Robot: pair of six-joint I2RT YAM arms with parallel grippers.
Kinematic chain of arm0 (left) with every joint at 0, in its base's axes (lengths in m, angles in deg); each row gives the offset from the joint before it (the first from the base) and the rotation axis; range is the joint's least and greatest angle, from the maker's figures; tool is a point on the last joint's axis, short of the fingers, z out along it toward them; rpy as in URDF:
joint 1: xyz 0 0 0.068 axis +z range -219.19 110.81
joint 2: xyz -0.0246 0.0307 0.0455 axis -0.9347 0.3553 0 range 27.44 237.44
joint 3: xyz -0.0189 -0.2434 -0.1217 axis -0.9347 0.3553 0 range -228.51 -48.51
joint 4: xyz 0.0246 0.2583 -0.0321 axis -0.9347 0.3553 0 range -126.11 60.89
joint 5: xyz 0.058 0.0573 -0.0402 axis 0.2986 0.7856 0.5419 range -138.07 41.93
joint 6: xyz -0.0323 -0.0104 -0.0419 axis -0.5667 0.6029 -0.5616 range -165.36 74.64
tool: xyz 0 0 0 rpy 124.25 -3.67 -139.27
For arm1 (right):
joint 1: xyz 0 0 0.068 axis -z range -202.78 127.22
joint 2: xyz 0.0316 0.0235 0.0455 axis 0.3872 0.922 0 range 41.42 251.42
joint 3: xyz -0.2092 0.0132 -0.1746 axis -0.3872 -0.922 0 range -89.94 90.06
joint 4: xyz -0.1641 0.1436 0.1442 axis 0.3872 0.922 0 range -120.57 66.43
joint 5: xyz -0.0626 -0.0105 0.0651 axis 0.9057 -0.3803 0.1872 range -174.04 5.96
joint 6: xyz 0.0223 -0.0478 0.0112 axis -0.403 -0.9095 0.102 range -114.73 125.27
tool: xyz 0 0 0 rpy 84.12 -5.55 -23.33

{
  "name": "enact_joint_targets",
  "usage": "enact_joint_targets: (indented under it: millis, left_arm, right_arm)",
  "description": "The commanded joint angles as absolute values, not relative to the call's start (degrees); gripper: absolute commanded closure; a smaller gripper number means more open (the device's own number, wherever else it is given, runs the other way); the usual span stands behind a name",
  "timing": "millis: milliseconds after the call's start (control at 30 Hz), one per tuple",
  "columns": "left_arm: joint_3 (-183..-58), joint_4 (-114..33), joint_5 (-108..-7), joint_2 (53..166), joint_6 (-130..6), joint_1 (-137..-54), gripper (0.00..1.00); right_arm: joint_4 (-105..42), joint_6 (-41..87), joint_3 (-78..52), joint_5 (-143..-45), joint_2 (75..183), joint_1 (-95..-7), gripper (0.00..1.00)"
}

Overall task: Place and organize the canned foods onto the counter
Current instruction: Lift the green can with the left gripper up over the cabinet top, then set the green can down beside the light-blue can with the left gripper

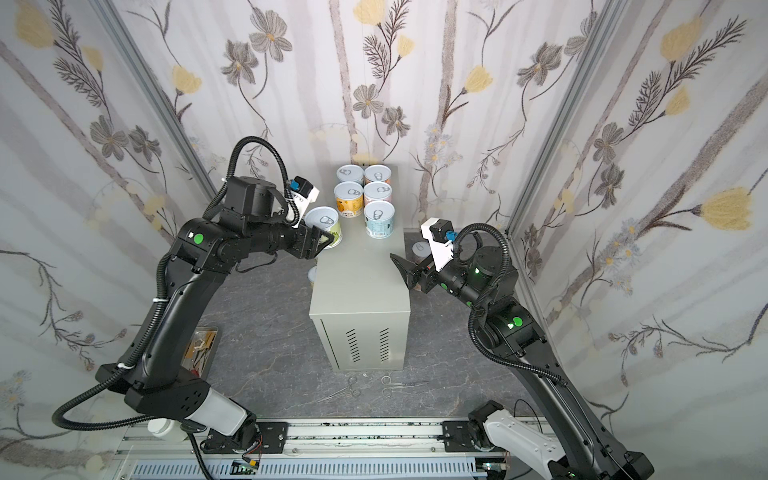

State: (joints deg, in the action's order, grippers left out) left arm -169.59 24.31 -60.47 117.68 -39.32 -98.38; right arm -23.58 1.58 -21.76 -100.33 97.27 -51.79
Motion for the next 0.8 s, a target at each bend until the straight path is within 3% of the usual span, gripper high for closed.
enact_joint_targets:
  millis: [0,767]
  left_arm:
    - [-170.5,22.16,-60.09,118.81,-37.45,-98.63,0.32]
    - [-173.93,20.24,-63.41,126.49,-34.42,-98.72,0.29]
  right_arm:
    - [-24.28,0.92,-22.02,-99.55,97.3,-51.96,0.1]
    - [-30.82,0.35,-23.85,-96.18,103.02,-51.96,0.1]
